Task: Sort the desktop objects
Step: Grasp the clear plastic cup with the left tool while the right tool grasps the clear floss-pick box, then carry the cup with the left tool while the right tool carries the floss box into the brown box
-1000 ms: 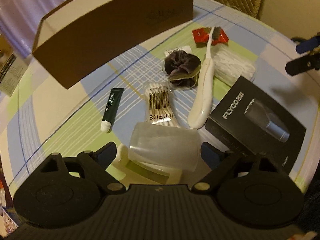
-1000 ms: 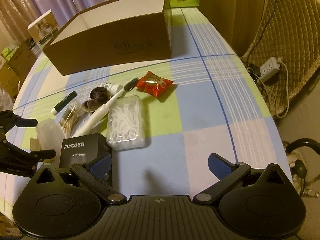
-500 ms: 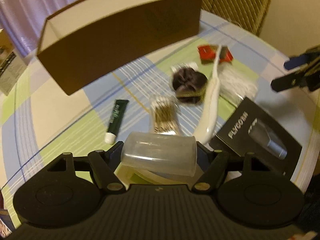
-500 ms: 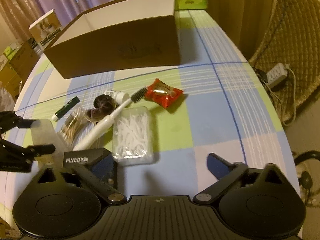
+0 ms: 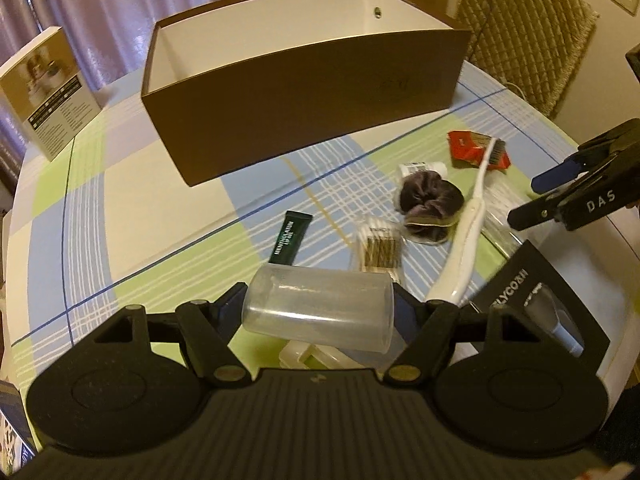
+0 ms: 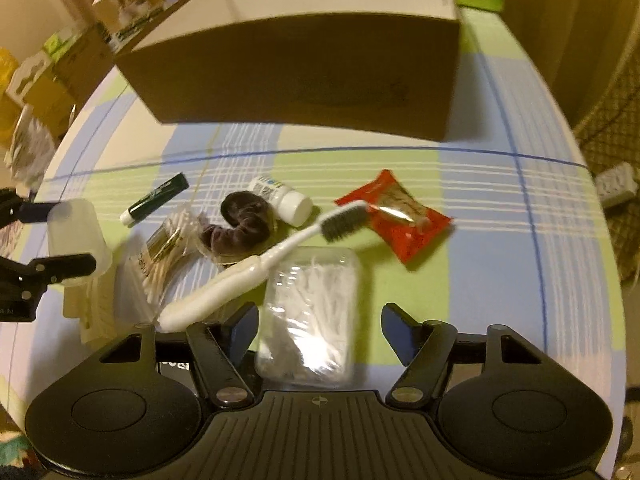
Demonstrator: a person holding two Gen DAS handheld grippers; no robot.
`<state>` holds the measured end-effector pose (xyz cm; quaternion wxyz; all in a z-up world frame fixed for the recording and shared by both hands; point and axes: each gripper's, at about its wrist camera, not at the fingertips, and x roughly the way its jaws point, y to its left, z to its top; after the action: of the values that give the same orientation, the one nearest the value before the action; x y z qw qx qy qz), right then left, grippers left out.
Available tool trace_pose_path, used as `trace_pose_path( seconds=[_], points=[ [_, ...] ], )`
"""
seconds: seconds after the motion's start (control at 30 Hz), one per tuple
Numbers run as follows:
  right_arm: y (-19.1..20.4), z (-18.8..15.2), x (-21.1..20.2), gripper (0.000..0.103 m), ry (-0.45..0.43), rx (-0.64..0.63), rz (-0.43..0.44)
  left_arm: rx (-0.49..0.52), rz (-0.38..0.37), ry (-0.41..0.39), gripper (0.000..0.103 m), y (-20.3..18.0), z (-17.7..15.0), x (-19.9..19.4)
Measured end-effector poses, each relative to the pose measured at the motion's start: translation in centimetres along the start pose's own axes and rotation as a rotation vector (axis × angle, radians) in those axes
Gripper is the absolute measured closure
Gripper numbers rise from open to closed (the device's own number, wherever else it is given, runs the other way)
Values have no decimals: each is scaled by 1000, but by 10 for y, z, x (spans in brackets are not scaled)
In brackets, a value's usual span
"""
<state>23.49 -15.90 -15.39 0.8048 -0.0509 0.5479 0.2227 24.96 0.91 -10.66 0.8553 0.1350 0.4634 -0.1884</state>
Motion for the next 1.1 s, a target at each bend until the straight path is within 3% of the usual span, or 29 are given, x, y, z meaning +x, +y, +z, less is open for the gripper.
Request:
trace_pose_path(
  seconds=[0.2, 0.67, 0.83, 1.1],
  points=[
    [4, 7, 18, 46, 75, -13, -15, -12, 2, 2, 32, 3, 1, 2],
    [-22, -12, -3, 47, 128, -35, -109, -28, -19, 18, 32, 3, -3, 4],
    [-37, -20, -29, 47, 107, 5, -102, -23, -25, 4, 32, 4, 0, 0],
    [-27, 6, -54, 47, 41, -19, -52, 28, -40, -38, 32, 3, 24, -6]
  ],
)
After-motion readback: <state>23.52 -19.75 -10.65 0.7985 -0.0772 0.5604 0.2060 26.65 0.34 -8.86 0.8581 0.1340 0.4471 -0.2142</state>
